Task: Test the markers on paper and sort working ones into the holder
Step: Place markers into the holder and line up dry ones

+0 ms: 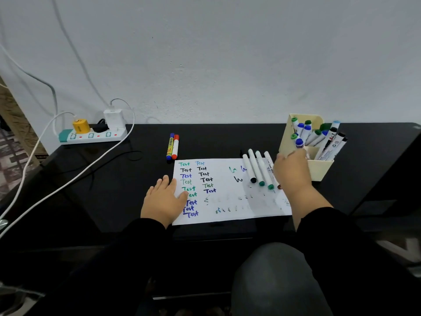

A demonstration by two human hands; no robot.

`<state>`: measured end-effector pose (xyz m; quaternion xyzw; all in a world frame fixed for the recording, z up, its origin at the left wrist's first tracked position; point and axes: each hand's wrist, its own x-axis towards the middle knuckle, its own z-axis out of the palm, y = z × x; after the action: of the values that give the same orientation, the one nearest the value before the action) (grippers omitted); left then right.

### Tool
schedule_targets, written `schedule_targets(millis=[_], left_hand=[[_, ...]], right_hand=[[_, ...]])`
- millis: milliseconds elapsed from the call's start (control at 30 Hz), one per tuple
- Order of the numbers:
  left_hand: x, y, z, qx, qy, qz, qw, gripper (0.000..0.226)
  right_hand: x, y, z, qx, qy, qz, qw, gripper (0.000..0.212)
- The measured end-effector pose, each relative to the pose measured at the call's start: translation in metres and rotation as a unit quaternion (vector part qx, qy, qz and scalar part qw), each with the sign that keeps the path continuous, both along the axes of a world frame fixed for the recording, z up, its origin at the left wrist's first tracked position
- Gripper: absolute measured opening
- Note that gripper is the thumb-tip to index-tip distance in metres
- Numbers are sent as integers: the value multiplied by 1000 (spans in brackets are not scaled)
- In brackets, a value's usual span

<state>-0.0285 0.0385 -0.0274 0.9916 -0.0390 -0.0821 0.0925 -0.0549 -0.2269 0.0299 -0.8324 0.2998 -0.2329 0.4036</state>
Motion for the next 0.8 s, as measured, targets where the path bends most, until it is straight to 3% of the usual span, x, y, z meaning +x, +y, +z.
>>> schedule_targets(millis=[300, 467, 633, 800], left_hand=[[-5, 1, -2, -28, -35, 18, 999, 70], [-5, -1, -1, -7, -35, 39, 999, 71], [-2, -2, -3, -7, -32, 40, 999, 71], [-1, -2, -6, -11, -34, 39, 999, 70]], right_hand=[[26, 42, 26, -165, 221, 158, 948, 24], [50, 77, 27, -237, 230, 248, 911, 29], [91, 114, 15, -244, 208, 347, 881, 28], [134, 142, -6, -330, 190, 461, 802, 64]])
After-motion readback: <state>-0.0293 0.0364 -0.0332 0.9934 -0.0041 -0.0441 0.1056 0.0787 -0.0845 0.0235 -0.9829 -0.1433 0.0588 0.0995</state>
